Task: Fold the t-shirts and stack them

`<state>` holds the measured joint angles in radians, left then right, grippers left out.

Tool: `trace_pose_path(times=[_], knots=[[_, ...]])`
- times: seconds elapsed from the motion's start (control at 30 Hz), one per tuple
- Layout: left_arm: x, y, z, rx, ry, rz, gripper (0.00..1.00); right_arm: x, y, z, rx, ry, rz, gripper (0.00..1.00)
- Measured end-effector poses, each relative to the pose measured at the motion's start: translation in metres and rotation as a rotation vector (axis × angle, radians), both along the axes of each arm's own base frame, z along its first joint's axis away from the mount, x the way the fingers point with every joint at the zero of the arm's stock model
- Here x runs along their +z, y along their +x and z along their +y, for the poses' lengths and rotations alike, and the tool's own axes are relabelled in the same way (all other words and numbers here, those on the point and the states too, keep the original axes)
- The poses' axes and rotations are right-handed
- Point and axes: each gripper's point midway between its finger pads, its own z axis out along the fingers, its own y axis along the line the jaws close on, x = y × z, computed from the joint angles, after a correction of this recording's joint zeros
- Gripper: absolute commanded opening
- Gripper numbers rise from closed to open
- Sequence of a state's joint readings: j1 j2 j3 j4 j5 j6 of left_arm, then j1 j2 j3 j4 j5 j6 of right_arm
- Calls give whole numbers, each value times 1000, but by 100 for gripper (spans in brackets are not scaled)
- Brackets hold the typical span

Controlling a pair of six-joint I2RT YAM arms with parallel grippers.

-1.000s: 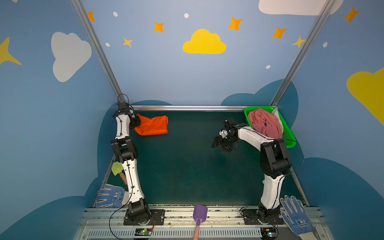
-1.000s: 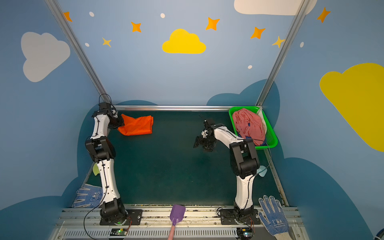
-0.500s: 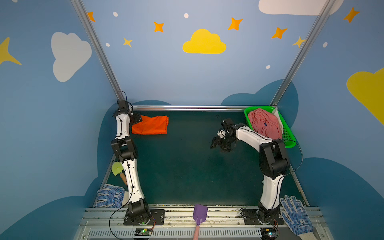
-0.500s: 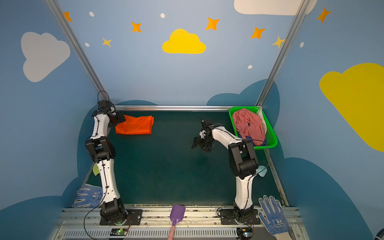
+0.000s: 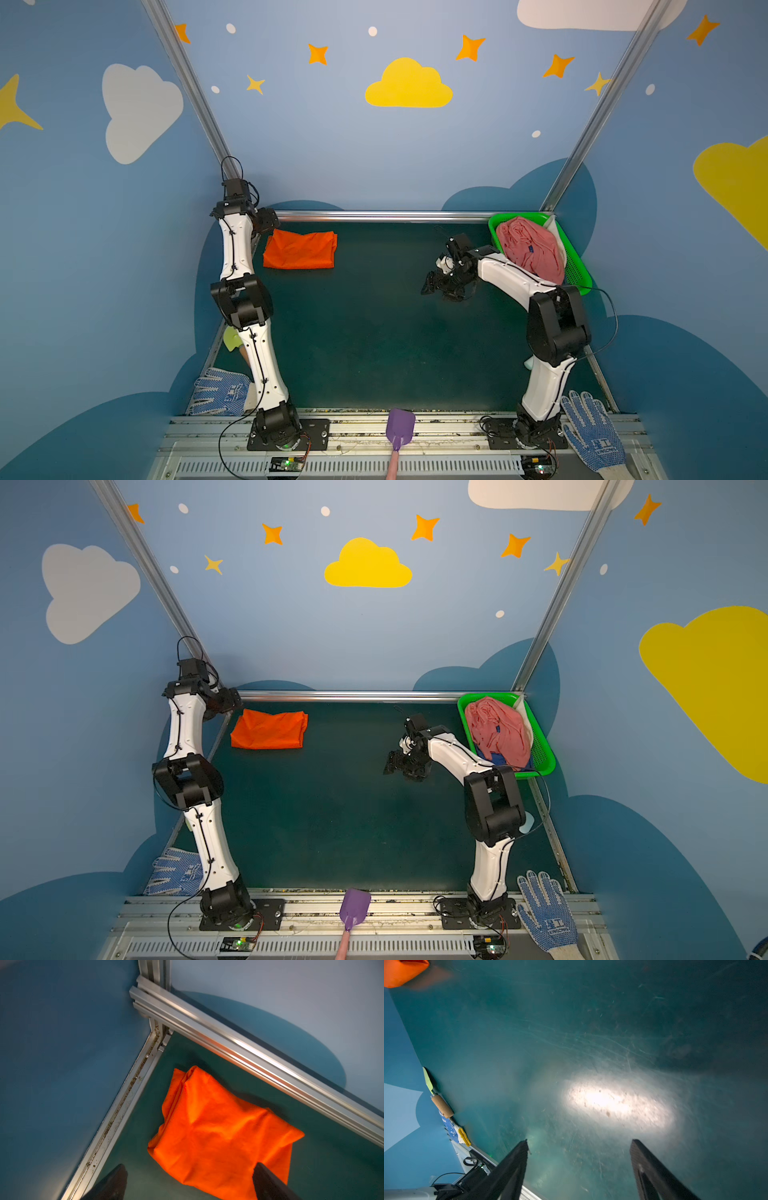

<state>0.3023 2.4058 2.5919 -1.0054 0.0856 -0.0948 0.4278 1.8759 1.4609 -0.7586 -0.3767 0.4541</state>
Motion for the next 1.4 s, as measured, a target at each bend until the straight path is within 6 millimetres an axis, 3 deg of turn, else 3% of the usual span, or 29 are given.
trace_pose_path(times=[0.13, 0.27, 0.4, 0.53, 0.7, 0.83, 1.27, 1.4], knots=[[16, -13, -22, -18, 29, 20, 96, 18, -8, -9, -8, 12, -49, 80], [15, -34, -60, -69, 81, 82, 97, 32, -12, -25, -35, 9, -97, 80], [18, -62, -108, -154, 194, 98, 99, 51, -12, -54, -86, -6, -166, 84], [45, -89, -145, -221, 234, -6, 100, 82, -13, -89, -162, -39, -284, 89], [96, -131, -151, -205, 194, -255, 100, 122, -24, -124, -250, -86, -441, 91], [121, -157, -154, -193, 162, -417, 100, 134, -34, -139, -276, -111, -503, 91], [126, -162, -165, -206, 91, -490, 100, 122, -50, -158, -303, -158, -497, 91], [118, -170, -167, -200, 69, -493, 100, 119, -55, -163, -312, -174, -505, 93]])
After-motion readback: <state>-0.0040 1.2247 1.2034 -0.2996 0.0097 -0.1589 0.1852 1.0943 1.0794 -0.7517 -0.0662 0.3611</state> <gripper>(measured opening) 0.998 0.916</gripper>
